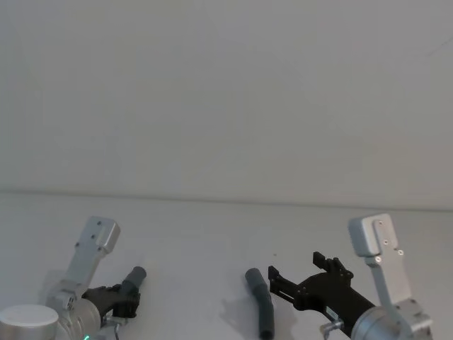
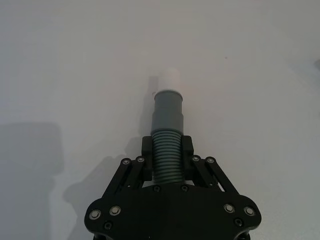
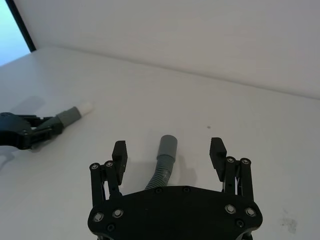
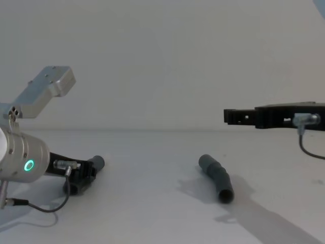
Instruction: Use both hands to pick up one end of the pipe from the table, align the ends, and insert them.
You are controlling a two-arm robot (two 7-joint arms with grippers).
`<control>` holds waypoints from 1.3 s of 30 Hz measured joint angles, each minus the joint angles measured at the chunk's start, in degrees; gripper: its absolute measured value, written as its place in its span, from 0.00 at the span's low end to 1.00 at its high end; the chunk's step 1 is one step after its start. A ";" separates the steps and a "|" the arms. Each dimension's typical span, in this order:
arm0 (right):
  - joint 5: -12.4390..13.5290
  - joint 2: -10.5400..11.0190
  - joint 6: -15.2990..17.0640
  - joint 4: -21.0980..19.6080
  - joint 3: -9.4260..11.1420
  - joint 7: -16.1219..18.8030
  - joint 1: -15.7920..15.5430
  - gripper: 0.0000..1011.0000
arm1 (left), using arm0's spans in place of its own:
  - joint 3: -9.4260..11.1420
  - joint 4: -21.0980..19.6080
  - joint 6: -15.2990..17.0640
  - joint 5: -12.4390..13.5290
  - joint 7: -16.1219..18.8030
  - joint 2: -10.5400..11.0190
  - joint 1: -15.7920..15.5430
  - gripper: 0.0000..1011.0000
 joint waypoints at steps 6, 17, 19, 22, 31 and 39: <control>-2.26 -1.44 1.22 1.37 -1.32 -2.58 1.16 0.99 | 0.00 0.00 0.00 0.00 0.00 0.00 0.00 0.29; -5.96 -3.38 2.00 3.52 -3.25 -6.51 1.66 0.99 | 0.00 0.00 0.00 0.00 0.00 0.00 0.00 0.29; -6.22 -3.65 2.24 3.71 -3.42 -6.82 1.66 0.99 | 0.00 0.00 0.00 0.00 0.00 0.00 0.00 0.29; -6.75 -4.21 3.20 3.99 -3.70 -7.53 1.64 0.99 | 0.00 0.00 0.00 0.00 0.00 0.00 0.00 0.29; -7.13 -5.73 5.95 4.40 -3.99 -8.54 1.46 0.99 | 0.00 0.00 0.00 0.00 0.00 0.00 0.00 0.29; -7.45 -7.05 7.88 5.24 -4.24 -9.07 1.58 0.99 | 0.00 0.00 0.00 0.00 0.00 0.00 0.00 0.29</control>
